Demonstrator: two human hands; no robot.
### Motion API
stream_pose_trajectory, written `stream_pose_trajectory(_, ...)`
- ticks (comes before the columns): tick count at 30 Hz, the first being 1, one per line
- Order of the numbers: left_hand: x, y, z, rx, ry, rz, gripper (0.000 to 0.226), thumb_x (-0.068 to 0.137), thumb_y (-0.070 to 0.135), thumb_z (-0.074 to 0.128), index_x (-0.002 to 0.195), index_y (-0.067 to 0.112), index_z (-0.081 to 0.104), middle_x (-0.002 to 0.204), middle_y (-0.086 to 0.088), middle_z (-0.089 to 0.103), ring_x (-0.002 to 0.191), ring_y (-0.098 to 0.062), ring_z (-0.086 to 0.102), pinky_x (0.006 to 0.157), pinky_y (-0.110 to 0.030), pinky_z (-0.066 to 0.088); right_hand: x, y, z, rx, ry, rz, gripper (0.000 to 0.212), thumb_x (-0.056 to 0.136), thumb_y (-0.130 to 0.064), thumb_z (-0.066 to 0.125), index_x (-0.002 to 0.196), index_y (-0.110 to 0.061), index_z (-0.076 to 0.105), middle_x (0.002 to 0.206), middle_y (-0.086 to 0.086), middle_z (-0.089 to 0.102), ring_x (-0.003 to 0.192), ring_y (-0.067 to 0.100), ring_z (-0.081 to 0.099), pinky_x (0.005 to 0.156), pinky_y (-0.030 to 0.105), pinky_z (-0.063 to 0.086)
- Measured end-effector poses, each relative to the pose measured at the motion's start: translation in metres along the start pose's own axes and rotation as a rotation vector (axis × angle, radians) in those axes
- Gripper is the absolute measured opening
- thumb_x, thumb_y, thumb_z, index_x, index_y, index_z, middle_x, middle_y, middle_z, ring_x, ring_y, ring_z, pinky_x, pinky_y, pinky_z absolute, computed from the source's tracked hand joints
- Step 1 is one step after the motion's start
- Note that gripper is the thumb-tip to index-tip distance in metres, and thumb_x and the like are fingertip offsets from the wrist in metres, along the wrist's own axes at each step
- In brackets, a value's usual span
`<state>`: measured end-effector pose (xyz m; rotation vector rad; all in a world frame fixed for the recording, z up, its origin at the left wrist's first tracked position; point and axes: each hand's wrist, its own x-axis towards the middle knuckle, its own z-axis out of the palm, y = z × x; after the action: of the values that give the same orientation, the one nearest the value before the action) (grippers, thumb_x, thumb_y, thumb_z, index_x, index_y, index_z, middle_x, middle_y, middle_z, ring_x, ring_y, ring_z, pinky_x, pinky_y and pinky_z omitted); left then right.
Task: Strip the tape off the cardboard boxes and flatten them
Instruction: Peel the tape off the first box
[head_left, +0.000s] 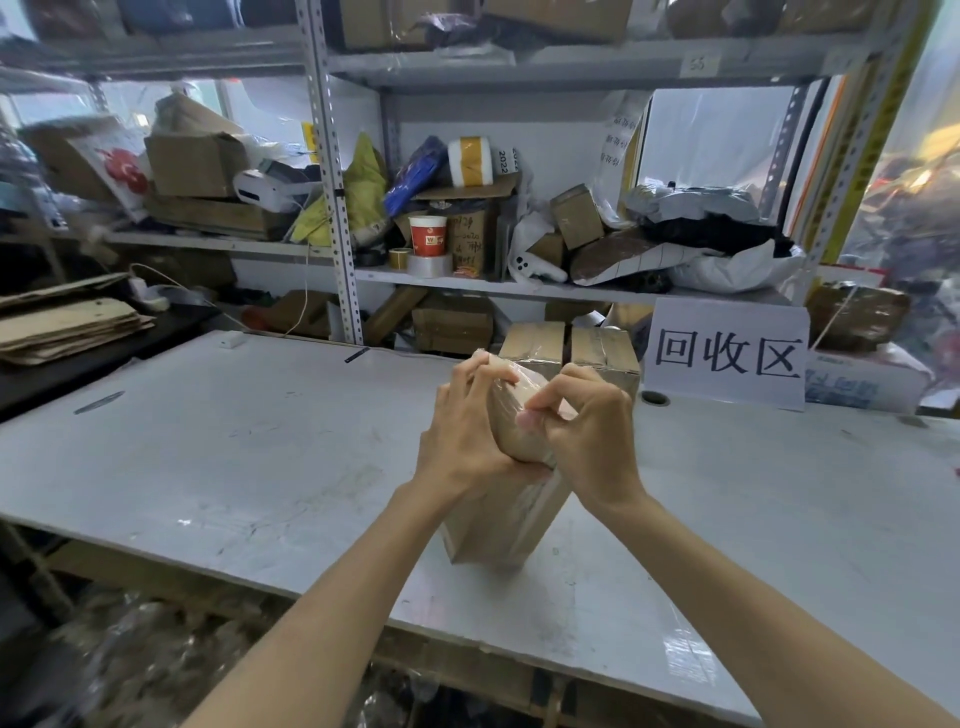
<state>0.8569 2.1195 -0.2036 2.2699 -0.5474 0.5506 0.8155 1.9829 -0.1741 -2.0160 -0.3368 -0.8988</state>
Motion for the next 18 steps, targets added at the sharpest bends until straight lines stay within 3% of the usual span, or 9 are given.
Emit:
stream_pose_trajectory(2,-0.001,0.003,0.004,-0.015,0.007,0.000,0.090,0.037,0.072,0.073,0.115,0.050,0.036,0.137,0.022,0.025,0.114,-0.015,0.037,0.070,-0.031,0.047,0.000,0.002,-0.003,0.026,0.008,0.015,0.018,0.065,0.006,0.079,0.066,-0.010,0.070,0.071,-0.005,0.060,0.073,0.005,0.054,0.064,0.016,0.044)
stream_pose_trajectory(4,-0.002,0.002,0.005,-0.035,0.000,-0.007,0.097,0.037,0.072,0.074,0.122,0.051,0.033,0.141,0.017,0.022,0.121,-0.020,0.033,0.087,-0.045,0.050,0.001,0.004,-0.008,0.118,-0.016,0.106,0.022,0.067,0.010,0.075,0.066,-0.011,0.068,0.072,0.000,0.063,0.074,0.014,0.060,0.067,0.026,0.052)
stream_pose_trajectory(7,-0.004,-0.005,0.003,-0.010,-0.020,-0.088,0.132,0.035,0.076,0.076,0.146,0.048,0.009,0.153,0.006,0.008,0.136,-0.027,0.022,0.113,-0.054,0.030,0.004,0.009,-0.020,0.288,-0.087,0.240,0.024,0.070,0.017,0.069,0.067,-0.006,0.065,0.069,0.005,0.064,0.070,0.019,0.065,0.066,0.031,0.055)
stream_pose_trajectory(9,-0.003,-0.007,0.002,0.023,-0.029,-0.120,0.141,0.037,0.076,0.078,0.150,0.042,0.000,0.151,0.003,0.015,0.131,-0.026,0.027,0.111,-0.055,0.033,0.004,0.013,-0.026,0.278,-0.113,0.267,0.018,0.072,0.013,0.072,0.071,-0.004,0.065,0.071,0.009,0.065,0.071,0.024,0.065,0.067,0.033,0.057)
stream_pose_trajectory(11,-0.002,-0.004,-0.001,0.078,0.017,-0.108,0.141,0.036,0.078,0.074,0.151,0.036,0.004,0.143,0.001,0.025,0.123,-0.022,0.031,0.107,-0.051,0.037,0.004,0.013,-0.026,0.158,-0.097,0.259,0.018,0.071,0.001,0.079,0.082,-0.007,0.066,0.076,0.007,0.067,0.075,0.024,0.066,0.071,0.034,0.058)
stream_pose_trajectory(14,0.003,-0.002,-0.005,0.201,0.105,-0.042,0.142,0.034,0.082,0.065,0.152,0.027,0.007,0.145,-0.003,0.026,0.127,-0.023,0.029,0.110,-0.045,0.029,0.009,0.010,-0.024,0.024,-0.091,0.255,0.053,0.069,-0.014,0.084,0.117,-0.017,0.063,0.088,0.000,0.066,0.084,0.014,0.064,0.077,0.025,0.055)
stream_pose_trajectory(15,0.003,-0.002,-0.006,0.220,0.120,-0.029,0.142,0.034,0.083,0.065,0.152,0.026,0.008,0.146,-0.003,0.026,0.129,-0.024,0.028,0.109,-0.044,0.028,0.011,0.008,-0.022,0.008,-0.104,0.239,0.049,0.070,-0.017,0.083,0.115,-0.016,0.065,0.087,-0.001,0.068,0.083,0.013,0.065,0.076,0.024,0.056)
stream_pose_trajectory(18,0.002,-0.003,-0.009,0.246,0.122,-0.024,0.142,0.035,0.083,0.065,0.152,0.027,0.008,0.146,-0.004,0.025,0.130,-0.024,0.027,0.109,-0.043,0.027,0.012,0.003,-0.014,-0.031,-0.070,0.154,0.015,0.071,-0.014,0.083,0.084,-0.013,0.076,0.075,-0.007,0.068,0.071,0.008,0.065,0.067,0.024,0.056)
